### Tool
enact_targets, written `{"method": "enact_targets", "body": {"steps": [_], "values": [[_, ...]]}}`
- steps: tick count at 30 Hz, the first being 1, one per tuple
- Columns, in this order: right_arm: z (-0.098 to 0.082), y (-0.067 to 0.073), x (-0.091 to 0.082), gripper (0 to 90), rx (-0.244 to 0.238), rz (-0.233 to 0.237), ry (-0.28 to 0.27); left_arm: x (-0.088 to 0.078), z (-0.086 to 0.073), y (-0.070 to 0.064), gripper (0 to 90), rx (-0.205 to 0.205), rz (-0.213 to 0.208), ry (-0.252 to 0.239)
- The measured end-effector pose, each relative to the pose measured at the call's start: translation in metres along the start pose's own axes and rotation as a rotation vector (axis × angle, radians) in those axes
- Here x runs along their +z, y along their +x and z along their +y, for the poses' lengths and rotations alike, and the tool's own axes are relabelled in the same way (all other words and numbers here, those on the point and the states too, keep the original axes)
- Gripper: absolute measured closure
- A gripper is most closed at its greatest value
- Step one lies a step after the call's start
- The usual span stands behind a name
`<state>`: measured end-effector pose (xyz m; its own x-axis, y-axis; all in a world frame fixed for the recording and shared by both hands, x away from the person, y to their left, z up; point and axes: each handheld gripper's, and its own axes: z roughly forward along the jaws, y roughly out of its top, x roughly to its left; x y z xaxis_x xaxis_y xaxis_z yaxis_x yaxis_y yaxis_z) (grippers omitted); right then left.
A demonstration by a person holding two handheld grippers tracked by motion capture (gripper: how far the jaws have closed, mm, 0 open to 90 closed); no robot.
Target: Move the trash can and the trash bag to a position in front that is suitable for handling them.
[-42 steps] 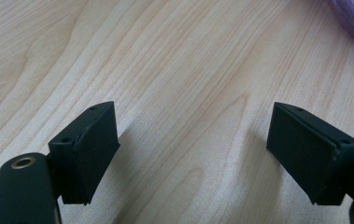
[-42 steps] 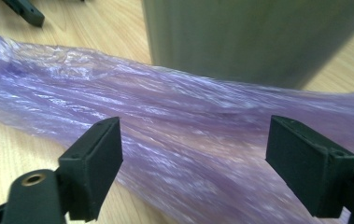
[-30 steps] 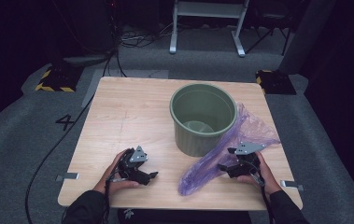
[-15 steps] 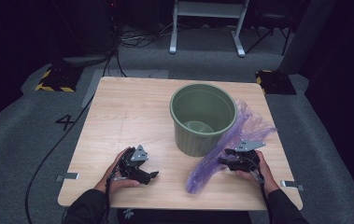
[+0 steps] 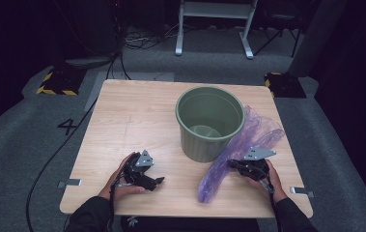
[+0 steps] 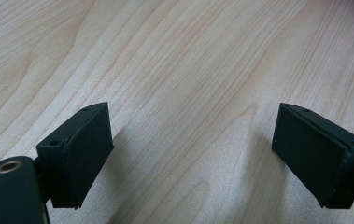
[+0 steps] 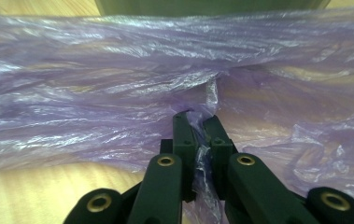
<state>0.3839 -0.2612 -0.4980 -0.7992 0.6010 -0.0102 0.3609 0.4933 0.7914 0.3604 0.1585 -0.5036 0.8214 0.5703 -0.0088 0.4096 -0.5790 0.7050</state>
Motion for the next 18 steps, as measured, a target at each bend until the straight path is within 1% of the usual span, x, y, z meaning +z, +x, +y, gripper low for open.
{"method": "enact_targets", "body": {"steps": [2, 6, 12, 14, 18], "values": [[0.001, 0.001, -0.005, 87.7, -0.005, 0.000, -0.016, 0.000, 0.000, 0.000, 11.9, 0.000, 0.001, 0.000], [0.004, 0.004, -0.015, 88.2, -0.017, 0.009, -0.068, 0.000, 0.000, 0.000, 12.1, -0.002, 0.002, -0.002], [0.009, 0.007, -0.024, 88.3, -0.025, 0.013, -0.114, -0.001, -0.001, 0.000, 12.3, -0.004, 0.002, -0.004], [0.011, 0.009, -0.028, 88.4, -0.037, 0.011, -0.127, -0.001, -0.001, 0.000, 12.5, -0.004, 0.002, -0.005], [0.015, 0.010, -0.036, 88.4, -0.046, 0.006, -0.154, -0.001, -0.002, 0.000, 12.9, -0.007, 0.004, -0.006]]}}
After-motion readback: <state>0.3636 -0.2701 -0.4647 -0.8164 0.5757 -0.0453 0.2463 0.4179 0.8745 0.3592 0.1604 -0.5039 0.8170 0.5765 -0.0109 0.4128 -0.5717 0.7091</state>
